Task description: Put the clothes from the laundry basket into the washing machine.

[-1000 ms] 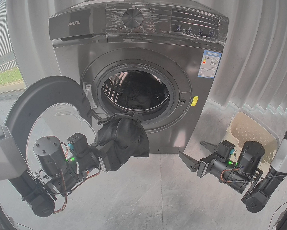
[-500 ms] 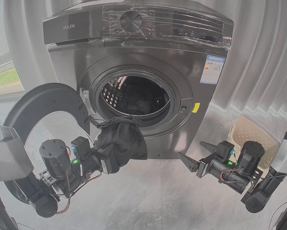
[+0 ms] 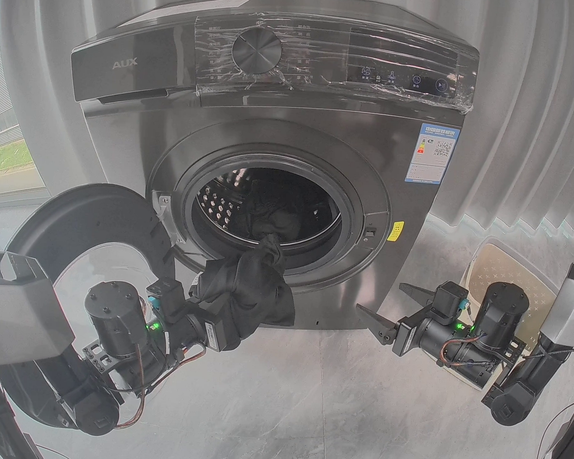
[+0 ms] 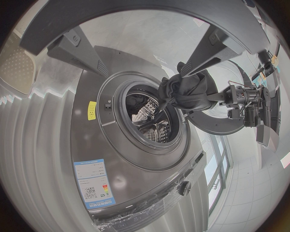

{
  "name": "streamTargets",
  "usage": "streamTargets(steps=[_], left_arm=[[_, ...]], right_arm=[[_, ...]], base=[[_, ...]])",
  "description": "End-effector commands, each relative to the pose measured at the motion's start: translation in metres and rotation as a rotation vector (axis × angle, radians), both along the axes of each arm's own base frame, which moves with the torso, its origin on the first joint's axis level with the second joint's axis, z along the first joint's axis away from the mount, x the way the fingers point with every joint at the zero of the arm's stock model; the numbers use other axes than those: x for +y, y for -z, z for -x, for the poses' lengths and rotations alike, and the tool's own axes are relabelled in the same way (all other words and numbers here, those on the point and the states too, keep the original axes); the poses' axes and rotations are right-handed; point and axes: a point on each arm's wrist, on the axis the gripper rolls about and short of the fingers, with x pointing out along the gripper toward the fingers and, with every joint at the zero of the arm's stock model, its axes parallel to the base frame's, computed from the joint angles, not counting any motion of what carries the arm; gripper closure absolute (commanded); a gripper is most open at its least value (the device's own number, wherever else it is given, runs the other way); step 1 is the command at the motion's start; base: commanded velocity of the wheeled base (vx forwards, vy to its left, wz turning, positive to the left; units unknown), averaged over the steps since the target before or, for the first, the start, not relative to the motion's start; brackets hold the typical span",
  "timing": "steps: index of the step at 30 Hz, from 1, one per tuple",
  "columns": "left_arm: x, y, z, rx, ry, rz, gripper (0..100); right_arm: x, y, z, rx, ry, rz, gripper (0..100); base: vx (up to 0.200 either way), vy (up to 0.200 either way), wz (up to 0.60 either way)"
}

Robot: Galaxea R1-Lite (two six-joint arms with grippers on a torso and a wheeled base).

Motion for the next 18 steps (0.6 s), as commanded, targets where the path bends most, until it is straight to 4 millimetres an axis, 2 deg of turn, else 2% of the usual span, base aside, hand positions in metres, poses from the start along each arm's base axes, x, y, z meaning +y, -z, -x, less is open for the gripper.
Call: streamTargets(steps=[1,6,9,18], left_arm=[[-0.0004,0.0006,0.0007,0.001,0.002,-0.001,100],[-0.0002,0.0009,0.0009,0.002,0.002,-0.002,100],[-0.0005,0.0011,0.0005,0.002,0.002,-0.002,100],[-0.0009,0.0003,0.0015,-0.002,0.005,-0.005,100]], right_arm=[[0.0,0.0007,0.0002,0.002,0.0,0.002,0],[0.0003,0.0014,0.0005,0.006,-0.002,0.002,0],[0.0007,0.0014,0.0008,0.006,-0.003,0.002,0],[0.0007,0.0014,0.0008,0.006,-0.003,0.002,0]], base=[[0.0,0.0,0.0],[0.0,0.0,0.0],[0.2,0.0,0.0],[0.0,0.0,0.0]])
